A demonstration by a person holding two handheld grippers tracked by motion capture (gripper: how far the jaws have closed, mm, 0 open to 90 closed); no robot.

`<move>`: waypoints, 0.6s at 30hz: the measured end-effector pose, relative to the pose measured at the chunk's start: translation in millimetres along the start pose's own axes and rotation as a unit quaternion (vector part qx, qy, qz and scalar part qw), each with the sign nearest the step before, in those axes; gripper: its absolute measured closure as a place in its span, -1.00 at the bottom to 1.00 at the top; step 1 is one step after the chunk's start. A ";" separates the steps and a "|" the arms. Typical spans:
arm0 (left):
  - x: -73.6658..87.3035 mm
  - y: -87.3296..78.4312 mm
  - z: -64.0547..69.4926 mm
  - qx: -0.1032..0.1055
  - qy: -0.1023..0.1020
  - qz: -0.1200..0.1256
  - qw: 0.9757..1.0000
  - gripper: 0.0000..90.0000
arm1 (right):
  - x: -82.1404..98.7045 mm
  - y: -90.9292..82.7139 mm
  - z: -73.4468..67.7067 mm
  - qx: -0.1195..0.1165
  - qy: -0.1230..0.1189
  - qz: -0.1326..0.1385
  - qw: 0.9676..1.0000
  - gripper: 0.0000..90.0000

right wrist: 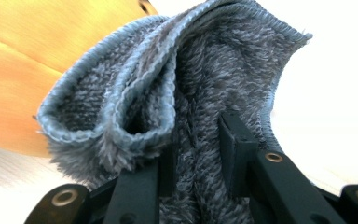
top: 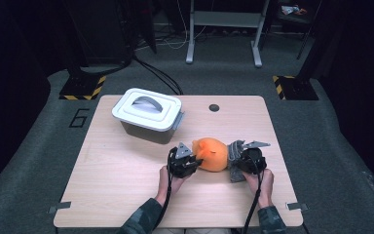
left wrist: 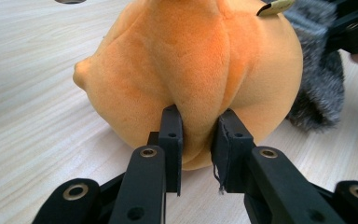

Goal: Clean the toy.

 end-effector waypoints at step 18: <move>-2.9 -1.6 5.1 -0.001 0.011 0.005 1.000 0.66 | -60.0 -56.1 -62.6 -0.067 -0.075 0.078 0.992 0.61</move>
Point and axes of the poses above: each handheld gripper's, and its own axes: y roughly forward along the jaws, x roughly out of its underside, z roughly to its right, the point moved 5 cm from there along y, roughly forward along the jaws, and after that the axes turned 8 degrees about -x, right-handed, at the moved point
